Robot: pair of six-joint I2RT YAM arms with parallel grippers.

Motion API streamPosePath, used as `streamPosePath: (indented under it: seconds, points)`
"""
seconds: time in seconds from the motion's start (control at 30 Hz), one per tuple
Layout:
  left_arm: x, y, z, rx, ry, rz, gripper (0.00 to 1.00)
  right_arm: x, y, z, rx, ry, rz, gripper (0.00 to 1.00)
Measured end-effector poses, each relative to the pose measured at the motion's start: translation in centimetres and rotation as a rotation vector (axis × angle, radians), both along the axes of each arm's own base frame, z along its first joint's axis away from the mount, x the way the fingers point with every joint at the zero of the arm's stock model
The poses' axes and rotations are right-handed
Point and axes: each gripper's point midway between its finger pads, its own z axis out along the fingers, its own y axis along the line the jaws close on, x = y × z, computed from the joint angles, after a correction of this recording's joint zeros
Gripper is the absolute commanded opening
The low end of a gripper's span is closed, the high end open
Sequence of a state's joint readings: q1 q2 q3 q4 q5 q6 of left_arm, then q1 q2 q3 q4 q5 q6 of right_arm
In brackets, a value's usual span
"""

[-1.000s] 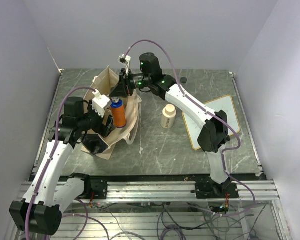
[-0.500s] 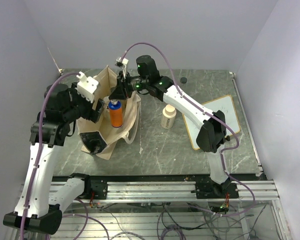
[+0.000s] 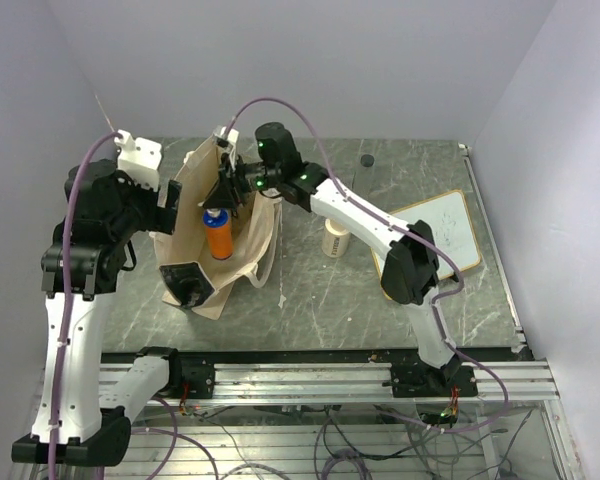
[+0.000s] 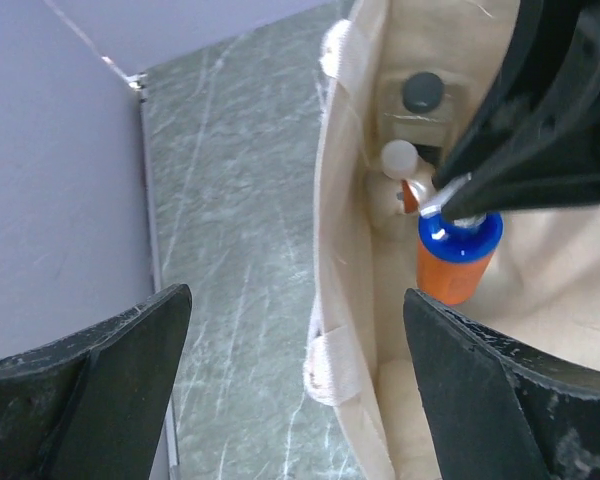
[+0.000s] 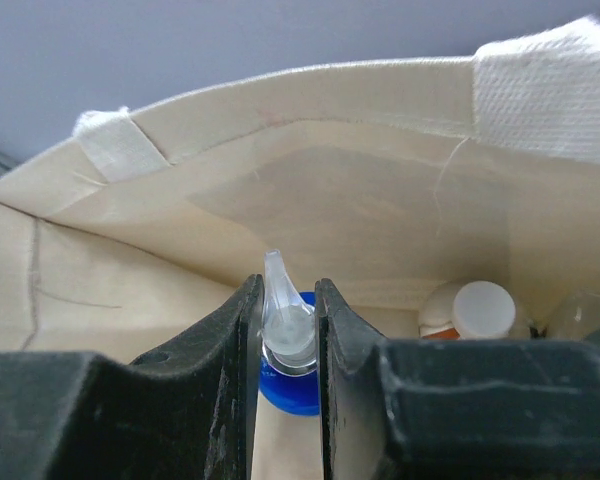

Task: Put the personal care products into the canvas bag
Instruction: Adjust the care product in the canvas bag.

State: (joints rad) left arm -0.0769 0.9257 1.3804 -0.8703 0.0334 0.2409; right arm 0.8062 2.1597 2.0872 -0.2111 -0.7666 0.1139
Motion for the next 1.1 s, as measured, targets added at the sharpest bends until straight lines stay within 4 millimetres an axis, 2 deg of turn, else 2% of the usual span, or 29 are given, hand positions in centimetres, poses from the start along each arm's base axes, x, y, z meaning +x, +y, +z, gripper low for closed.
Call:
streamPosePath:
  seconds: [0.2,0.3,0.53,0.87,1.0,1.1]
  points:
    - [0.2,2.0,2.9,-0.022,-0.06,0.127,0.99,-0.3,2.4,-4.4,-0.038,-0.009,0.036,0.0]
    - [0.3,2.7,3.6,-0.032,-0.074,0.168,0.99,-0.7,3.2,-5.7,-0.05,-0.024,0.055,0.0]
    - [0.4,3.3,3.1,-0.031,-0.051,0.205,0.99,-0.7,4.5,-5.5,-0.029,-0.117,0.083,0.0]
    - [0.6,4.0,2.9,-0.036,-0.044,0.236,0.99,0.3,4.6,-5.3,-0.014,-0.26,0.104,0.0]
    - [1.0,4.0,2.5,-0.036,-0.03,0.237,0.99,0.1,4.5,-6.5,-0.028,-0.274,0.126,0.0]
    - [1.3,4.0,2.2,-0.038,-0.019,0.236,0.99,-0.4,4.0,-8.8,-0.06,-0.252,0.146,0.0]
